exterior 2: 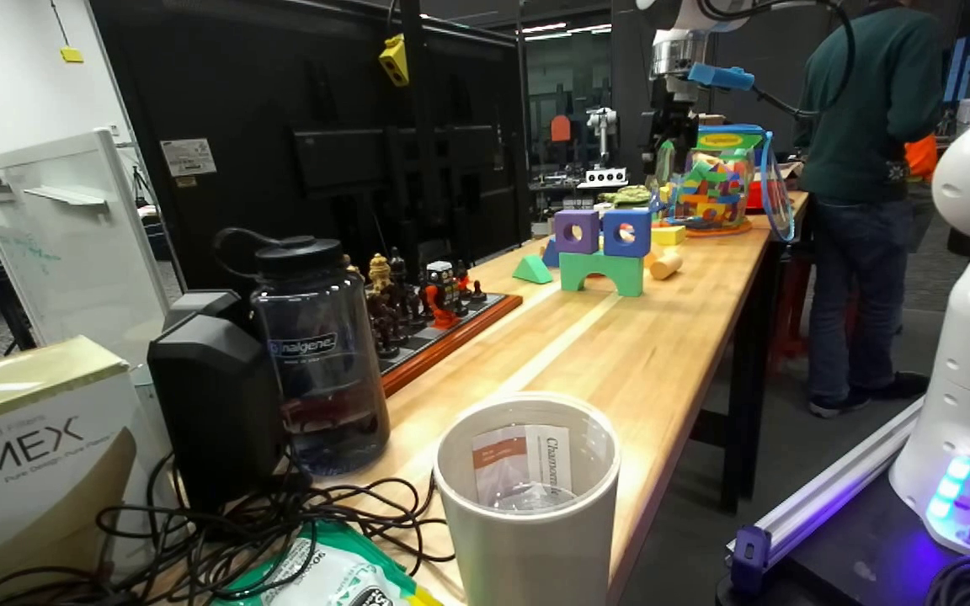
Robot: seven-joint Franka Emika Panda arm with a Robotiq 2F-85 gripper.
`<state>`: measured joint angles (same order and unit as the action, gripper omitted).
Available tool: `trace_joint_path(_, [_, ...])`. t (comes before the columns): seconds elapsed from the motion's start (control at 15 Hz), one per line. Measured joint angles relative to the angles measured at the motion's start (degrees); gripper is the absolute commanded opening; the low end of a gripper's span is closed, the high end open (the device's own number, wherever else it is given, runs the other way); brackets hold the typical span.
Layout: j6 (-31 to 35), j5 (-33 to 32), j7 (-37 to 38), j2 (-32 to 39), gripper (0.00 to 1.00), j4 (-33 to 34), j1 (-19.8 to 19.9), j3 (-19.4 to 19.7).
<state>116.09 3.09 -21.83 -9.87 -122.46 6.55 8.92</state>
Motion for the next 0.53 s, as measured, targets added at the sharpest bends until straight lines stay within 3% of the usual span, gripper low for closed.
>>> trace_joint_path(0.53, [-6.8, 0.6, -0.4, 10.8, 1.00, 13.6, 0.2, 0.3])
